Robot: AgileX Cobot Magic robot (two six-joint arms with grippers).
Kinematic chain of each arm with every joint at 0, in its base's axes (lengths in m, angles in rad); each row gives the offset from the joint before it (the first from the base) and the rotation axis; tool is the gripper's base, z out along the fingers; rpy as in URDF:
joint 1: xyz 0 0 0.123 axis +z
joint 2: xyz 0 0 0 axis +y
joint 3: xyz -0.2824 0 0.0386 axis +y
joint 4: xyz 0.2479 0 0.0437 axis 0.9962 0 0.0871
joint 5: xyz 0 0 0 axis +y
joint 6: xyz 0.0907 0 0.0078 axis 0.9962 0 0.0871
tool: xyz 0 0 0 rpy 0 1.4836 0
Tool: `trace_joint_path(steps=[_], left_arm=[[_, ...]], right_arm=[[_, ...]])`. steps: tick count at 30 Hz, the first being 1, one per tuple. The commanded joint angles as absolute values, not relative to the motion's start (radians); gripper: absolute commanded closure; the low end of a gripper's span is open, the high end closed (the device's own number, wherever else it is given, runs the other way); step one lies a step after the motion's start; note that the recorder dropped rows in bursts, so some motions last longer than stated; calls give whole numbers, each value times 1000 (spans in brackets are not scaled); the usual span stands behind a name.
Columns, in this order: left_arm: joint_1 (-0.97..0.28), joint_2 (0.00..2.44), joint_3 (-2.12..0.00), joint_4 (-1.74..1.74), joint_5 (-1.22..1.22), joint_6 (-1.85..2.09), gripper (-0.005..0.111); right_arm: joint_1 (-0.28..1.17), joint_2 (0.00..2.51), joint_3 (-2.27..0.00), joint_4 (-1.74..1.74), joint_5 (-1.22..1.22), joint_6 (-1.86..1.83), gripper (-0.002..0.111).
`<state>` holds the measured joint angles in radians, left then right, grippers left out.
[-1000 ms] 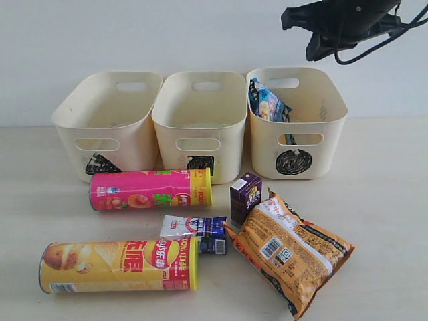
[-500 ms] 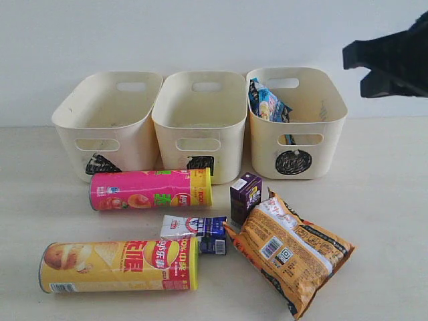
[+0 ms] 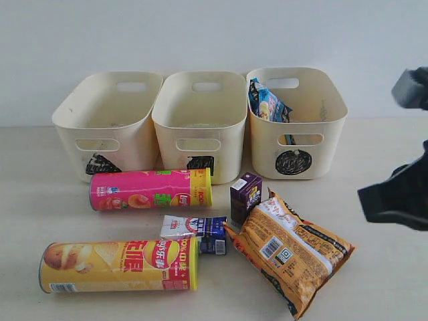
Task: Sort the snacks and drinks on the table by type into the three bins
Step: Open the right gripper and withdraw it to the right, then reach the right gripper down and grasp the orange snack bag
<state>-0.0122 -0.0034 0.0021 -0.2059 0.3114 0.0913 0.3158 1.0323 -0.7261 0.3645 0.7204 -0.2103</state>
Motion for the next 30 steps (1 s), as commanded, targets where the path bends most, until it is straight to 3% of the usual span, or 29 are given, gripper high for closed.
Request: trace_joint_path(steps=[1, 9, 19, 22, 27, 30], left_arm=[[-10, 0, 0, -214, 308, 82, 102], [-10, 0, 0, -214, 308, 82, 102], [-10, 0, 0, -214, 308, 82, 102], [-10, 0, 0, -214, 308, 82, 102], [-10, 0, 0, -214, 308, 82, 102], [-10, 0, 0, -214, 308, 82, 102]], right_arm=[[452, 1048, -721, 356, 721, -256, 107], [710, 1197, -721, 211, 696, -231, 107], [908, 1313, -752, -138, 667, -8, 105], [918, 1333, -798, -227, 686, 51, 86], [918, 1391, -828, -414, 684, 249, 32], [918, 1438, -828, -485, 684, 351, 25]])
